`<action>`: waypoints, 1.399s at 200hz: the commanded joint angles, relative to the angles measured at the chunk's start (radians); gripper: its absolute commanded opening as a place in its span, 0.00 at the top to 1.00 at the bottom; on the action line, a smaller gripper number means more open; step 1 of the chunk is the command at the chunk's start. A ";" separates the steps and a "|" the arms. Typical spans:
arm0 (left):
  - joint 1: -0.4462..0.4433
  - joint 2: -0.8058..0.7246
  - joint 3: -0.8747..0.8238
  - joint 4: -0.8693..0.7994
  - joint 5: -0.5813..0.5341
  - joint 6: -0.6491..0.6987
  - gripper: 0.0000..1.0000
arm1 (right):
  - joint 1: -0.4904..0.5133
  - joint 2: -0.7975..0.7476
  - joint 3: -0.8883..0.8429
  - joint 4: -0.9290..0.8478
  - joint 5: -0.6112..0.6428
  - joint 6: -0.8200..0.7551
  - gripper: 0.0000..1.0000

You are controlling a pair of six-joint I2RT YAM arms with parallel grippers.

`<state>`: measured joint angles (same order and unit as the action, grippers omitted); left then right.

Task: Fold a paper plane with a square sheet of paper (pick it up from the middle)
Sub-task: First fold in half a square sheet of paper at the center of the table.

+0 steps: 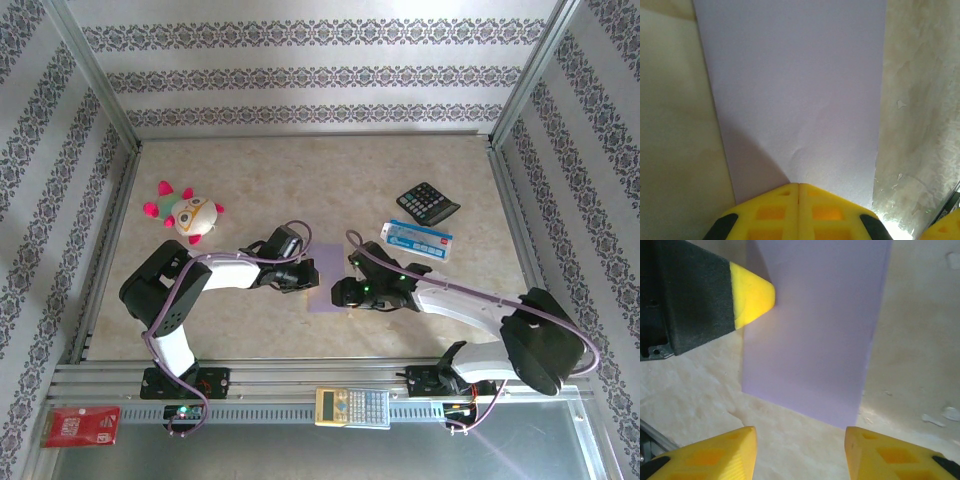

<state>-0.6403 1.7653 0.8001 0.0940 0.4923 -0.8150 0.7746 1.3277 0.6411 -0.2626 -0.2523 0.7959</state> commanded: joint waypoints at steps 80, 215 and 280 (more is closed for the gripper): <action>-0.009 0.035 -0.048 -0.051 -0.039 0.015 0.98 | 0.049 0.120 -0.015 0.111 0.072 0.060 0.52; -0.008 0.059 -0.058 -0.023 -0.014 0.004 0.98 | 0.037 0.187 -0.024 0.257 0.021 0.045 0.50; -0.009 0.063 -0.054 -0.028 -0.015 0.008 0.98 | 0.019 0.115 -0.057 0.295 0.015 0.028 0.50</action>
<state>-0.6403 1.7702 0.7826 0.1440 0.5056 -0.8150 0.8070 1.4803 0.6117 -0.0025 -0.2283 0.8383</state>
